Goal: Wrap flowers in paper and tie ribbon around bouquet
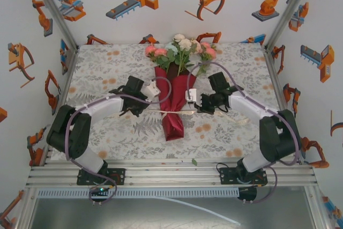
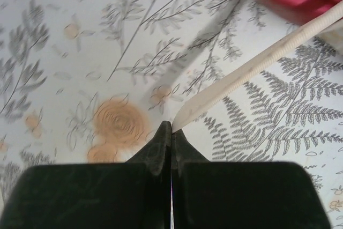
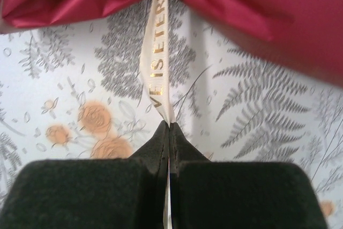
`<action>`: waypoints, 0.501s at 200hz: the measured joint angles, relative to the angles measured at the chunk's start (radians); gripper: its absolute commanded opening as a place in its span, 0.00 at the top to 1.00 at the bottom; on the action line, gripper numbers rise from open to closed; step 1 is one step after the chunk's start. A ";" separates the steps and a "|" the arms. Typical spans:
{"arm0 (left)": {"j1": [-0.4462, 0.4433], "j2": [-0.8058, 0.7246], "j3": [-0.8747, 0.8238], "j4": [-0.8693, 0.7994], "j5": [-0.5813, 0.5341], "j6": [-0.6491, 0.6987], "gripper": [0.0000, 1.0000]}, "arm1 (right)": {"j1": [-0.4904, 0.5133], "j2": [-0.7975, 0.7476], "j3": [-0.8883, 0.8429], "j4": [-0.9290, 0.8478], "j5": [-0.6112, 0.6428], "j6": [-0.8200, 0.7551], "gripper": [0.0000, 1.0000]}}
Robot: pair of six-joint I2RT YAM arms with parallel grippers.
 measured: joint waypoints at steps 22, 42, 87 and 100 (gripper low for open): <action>0.008 -0.066 -0.038 0.006 -0.053 -0.076 1.00 | -0.019 -0.077 -0.076 0.015 0.031 0.018 1.00; 0.019 -0.084 -0.047 0.000 -0.104 -0.125 1.00 | -0.028 -0.120 -0.108 0.017 0.084 0.032 1.00; 0.089 -0.193 -0.081 -0.026 -0.044 -0.172 1.00 | -0.092 -0.179 -0.126 -0.018 0.149 0.060 1.00; 0.082 -0.270 -0.092 -0.022 0.047 -0.175 1.00 | -0.089 -0.181 -0.119 -0.024 0.096 0.072 0.83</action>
